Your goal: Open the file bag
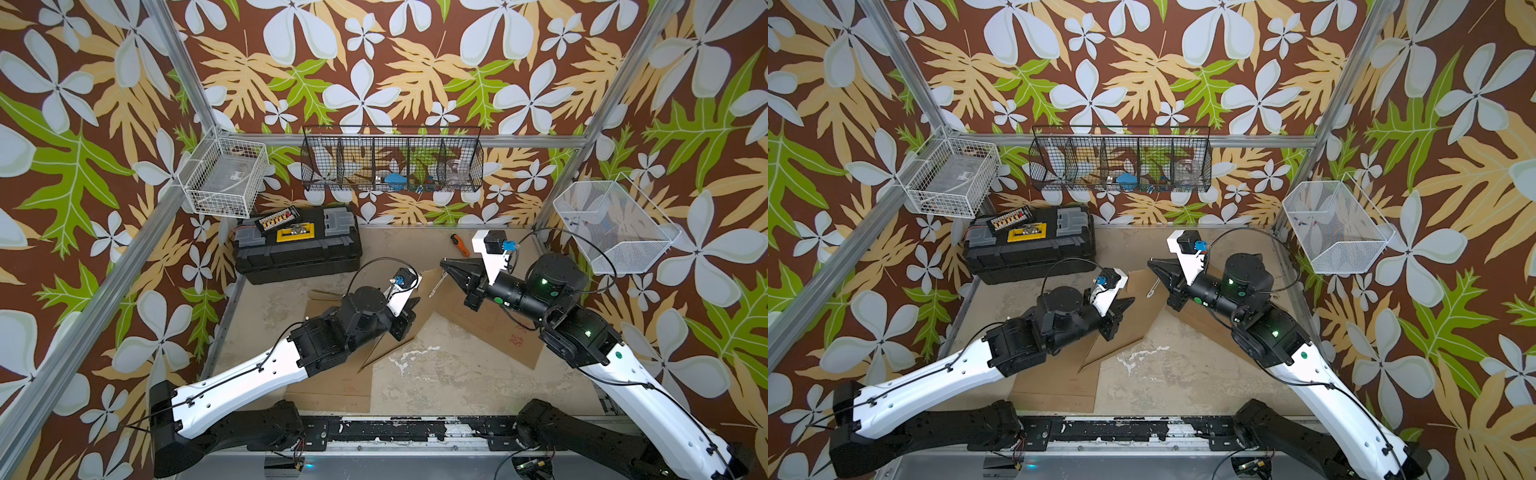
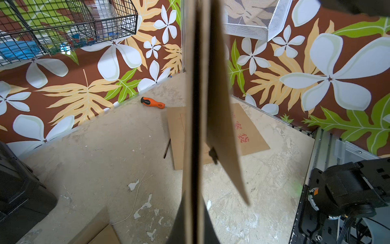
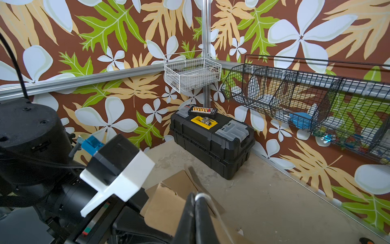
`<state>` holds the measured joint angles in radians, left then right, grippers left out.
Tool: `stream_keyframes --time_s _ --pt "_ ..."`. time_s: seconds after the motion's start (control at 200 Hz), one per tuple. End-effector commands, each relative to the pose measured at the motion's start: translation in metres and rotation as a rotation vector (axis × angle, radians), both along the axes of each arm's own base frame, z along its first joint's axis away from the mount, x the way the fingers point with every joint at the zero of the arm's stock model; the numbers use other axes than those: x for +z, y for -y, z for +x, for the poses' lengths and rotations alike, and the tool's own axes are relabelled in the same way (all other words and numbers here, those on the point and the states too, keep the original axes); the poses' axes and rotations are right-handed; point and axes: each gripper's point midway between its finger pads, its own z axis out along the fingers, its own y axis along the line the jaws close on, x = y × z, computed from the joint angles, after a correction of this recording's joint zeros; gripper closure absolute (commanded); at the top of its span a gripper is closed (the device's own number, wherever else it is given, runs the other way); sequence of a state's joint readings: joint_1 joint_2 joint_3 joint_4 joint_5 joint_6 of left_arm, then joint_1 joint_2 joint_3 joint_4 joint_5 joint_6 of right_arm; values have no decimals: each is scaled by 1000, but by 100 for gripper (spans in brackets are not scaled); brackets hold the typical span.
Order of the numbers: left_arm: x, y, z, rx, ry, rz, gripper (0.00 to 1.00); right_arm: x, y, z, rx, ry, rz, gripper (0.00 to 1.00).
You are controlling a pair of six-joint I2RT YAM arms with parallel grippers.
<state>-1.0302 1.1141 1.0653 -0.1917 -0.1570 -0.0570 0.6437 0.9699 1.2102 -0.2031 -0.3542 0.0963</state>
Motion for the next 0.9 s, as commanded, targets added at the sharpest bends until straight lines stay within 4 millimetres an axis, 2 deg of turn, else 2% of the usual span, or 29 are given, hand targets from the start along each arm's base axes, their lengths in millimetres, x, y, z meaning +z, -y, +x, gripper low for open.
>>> stream_keyframes --time_s 0.0,0.17,0.421,0.596,0.896 --pt "4 1 -2 -13 3 -3 100 11 3 2 -24 38 22 100" --pt "3 0 -2 -8 5 2 100 13 10 8 -79 45 29 100" --pt "6 -2 -3 -8 6 -8 100 19 35 17 -229 56 56 100" --pt "6 -2 -3 -10 3 -8 100 6 53 33 -365 28 18 100" --pt "9 -9 -4 11 10 -33 100 -16 79 48 -542 -31 -37 100"
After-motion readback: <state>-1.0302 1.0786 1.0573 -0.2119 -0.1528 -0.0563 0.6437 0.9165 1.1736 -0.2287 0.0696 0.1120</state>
